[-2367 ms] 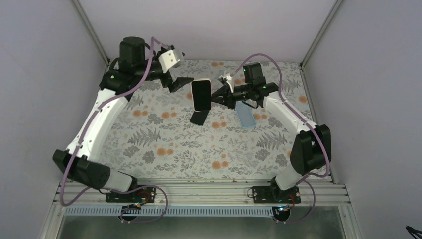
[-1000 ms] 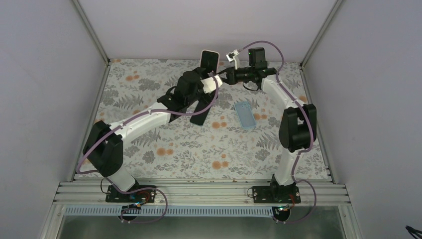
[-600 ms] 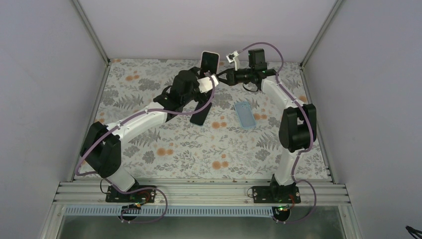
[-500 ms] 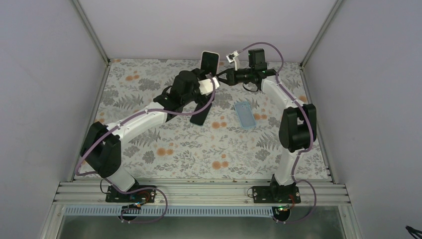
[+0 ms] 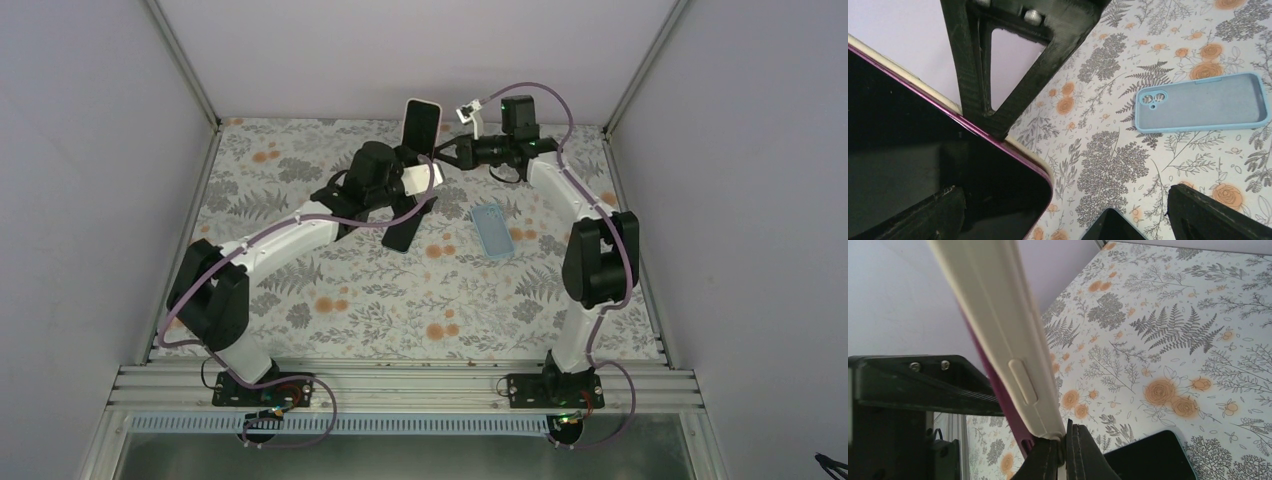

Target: Take the phone out of the phone case

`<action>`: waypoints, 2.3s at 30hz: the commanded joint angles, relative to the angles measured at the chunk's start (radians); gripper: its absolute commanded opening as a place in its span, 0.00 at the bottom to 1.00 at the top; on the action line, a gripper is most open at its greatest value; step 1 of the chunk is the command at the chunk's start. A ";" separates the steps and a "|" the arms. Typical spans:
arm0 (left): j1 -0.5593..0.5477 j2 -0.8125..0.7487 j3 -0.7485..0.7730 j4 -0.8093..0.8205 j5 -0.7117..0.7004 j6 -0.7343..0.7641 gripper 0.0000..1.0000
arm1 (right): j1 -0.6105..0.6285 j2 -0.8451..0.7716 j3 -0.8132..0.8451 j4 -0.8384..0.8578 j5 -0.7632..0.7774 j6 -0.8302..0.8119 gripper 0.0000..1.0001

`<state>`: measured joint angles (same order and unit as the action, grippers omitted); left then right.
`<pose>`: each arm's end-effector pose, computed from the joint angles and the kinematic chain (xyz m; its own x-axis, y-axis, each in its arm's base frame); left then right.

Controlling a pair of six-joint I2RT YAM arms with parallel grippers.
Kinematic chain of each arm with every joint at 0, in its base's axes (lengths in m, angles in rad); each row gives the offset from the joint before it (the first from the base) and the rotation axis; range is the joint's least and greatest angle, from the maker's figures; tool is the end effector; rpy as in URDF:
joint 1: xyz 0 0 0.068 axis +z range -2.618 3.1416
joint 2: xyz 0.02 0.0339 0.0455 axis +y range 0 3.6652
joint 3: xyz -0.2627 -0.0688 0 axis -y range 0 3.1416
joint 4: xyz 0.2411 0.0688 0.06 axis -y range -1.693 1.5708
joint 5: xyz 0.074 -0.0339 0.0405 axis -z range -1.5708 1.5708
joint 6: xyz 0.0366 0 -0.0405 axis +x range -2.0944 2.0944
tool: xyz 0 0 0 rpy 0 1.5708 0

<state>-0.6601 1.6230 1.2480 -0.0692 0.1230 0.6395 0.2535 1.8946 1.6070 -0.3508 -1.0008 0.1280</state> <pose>0.2971 -0.2363 0.2960 0.1430 0.6388 -0.7560 0.7611 0.4173 0.4966 0.4057 0.1369 0.2958 -0.6730 -0.1032 -0.7324 -0.7097 0.3690 0.6001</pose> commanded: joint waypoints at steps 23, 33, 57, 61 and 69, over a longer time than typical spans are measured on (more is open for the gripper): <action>0.067 0.073 0.091 0.021 0.095 -0.052 1.00 | 0.040 -0.094 -0.042 0.035 -0.127 -0.024 0.04; 0.097 0.062 0.091 0.037 0.129 -0.082 1.00 | 0.045 -0.094 -0.038 0.026 -0.132 -0.036 0.04; 0.140 0.063 0.077 0.126 0.055 -0.127 0.90 | 0.073 -0.109 -0.056 0.027 -0.139 -0.046 0.04; 0.161 0.066 0.083 0.118 0.092 -0.140 0.89 | 0.075 -0.112 -0.053 0.026 -0.149 -0.046 0.04; 0.181 0.054 0.082 0.116 0.088 -0.133 0.89 | 0.075 -0.122 -0.058 0.022 -0.149 -0.051 0.04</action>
<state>-0.5175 1.6875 1.3128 -0.0235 0.2737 0.5209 0.2901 1.8427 1.5528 -0.3290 -0.9897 0.1143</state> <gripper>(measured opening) 0.893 0.039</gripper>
